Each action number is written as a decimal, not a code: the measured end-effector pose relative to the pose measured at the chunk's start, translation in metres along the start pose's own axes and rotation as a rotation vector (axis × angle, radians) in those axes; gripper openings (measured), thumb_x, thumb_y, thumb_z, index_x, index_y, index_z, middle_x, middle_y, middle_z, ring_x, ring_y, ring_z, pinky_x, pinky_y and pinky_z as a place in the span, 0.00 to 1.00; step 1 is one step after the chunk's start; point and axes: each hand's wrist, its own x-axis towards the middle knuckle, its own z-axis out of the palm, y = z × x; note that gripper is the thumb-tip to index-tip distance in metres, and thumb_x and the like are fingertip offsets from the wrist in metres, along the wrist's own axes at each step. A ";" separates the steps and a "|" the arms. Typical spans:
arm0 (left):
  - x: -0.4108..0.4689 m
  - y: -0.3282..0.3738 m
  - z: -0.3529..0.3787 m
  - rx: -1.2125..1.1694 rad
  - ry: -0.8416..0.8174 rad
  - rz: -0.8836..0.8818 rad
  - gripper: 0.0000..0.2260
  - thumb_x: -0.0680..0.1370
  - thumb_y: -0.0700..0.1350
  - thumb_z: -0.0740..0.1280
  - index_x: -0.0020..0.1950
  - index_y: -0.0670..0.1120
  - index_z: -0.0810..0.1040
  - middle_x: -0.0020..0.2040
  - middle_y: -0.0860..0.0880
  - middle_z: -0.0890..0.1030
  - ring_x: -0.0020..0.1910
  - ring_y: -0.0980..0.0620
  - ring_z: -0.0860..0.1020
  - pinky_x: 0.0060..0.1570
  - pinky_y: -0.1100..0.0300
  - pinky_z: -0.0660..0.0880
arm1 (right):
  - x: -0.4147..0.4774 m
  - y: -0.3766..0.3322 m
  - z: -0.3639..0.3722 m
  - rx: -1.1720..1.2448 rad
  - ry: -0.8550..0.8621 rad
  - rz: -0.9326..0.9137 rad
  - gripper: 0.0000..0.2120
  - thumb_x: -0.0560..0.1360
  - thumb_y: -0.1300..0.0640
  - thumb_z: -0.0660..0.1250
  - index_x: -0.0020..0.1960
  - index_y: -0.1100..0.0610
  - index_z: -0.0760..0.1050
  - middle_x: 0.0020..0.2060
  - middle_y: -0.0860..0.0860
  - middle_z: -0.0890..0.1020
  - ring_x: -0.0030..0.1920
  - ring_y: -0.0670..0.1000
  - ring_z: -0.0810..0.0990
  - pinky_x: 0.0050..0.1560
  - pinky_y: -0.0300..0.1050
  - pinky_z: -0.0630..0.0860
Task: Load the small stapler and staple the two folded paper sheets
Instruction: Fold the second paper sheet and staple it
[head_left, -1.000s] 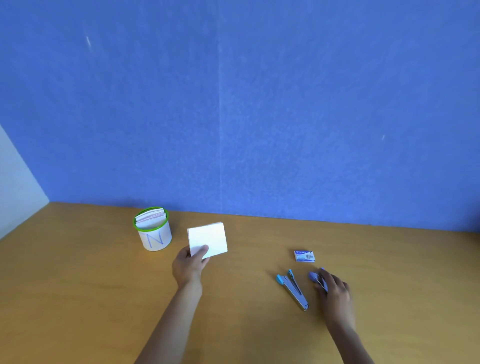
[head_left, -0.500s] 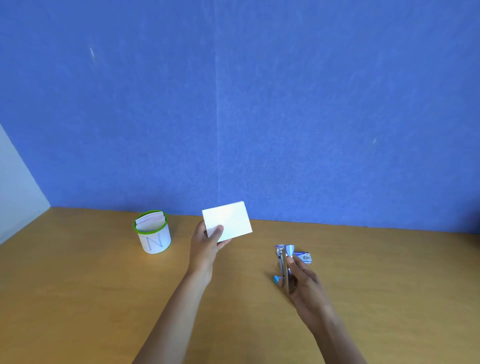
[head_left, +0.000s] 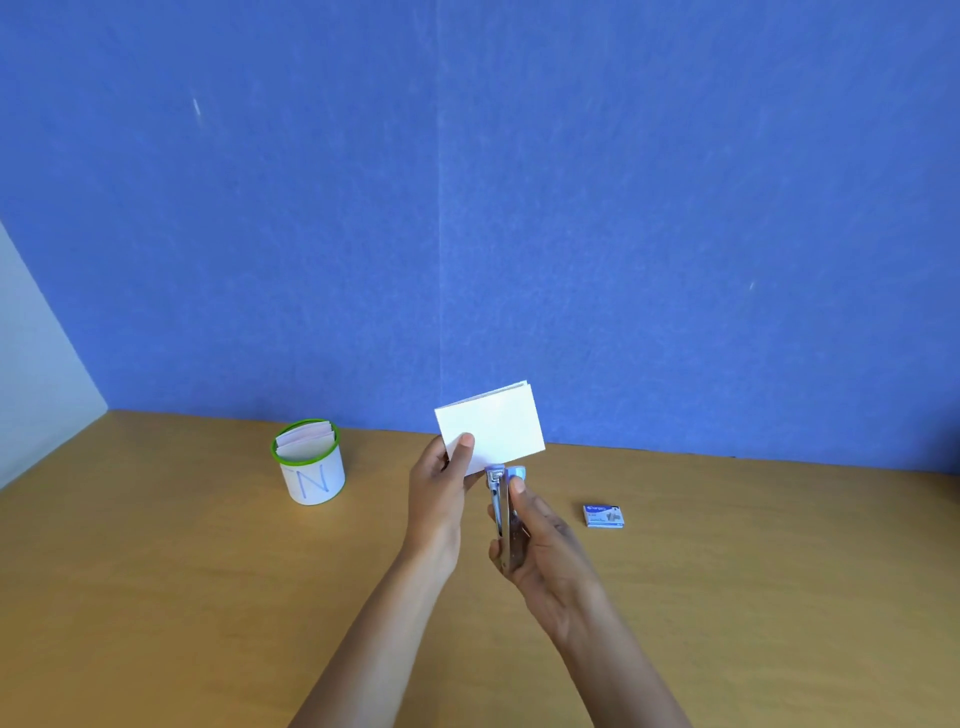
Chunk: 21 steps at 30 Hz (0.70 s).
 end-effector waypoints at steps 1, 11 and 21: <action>-0.001 0.002 0.001 -0.013 -0.001 0.002 0.06 0.79 0.40 0.63 0.47 0.41 0.79 0.48 0.45 0.82 0.47 0.49 0.80 0.46 0.60 0.77 | 0.001 -0.002 0.003 0.000 0.005 -0.007 0.13 0.71 0.48 0.69 0.51 0.54 0.81 0.31 0.45 0.77 0.31 0.42 0.74 0.39 0.39 0.71; -0.001 0.009 0.000 0.101 -0.006 0.048 0.08 0.79 0.41 0.64 0.48 0.37 0.78 0.45 0.43 0.79 0.46 0.48 0.76 0.50 0.53 0.72 | 0.001 -0.010 0.006 -0.043 0.036 -0.051 0.05 0.71 0.51 0.71 0.43 0.51 0.81 0.33 0.44 0.77 0.31 0.41 0.74 0.39 0.39 0.70; -0.009 0.010 0.002 0.200 -0.124 0.038 0.06 0.77 0.42 0.67 0.52 0.44 0.81 0.50 0.42 0.83 0.48 0.51 0.77 0.52 0.56 0.73 | 0.005 -0.024 0.007 -0.053 0.002 -0.134 0.13 0.64 0.49 0.73 0.47 0.51 0.84 0.37 0.43 0.82 0.34 0.41 0.74 0.38 0.39 0.69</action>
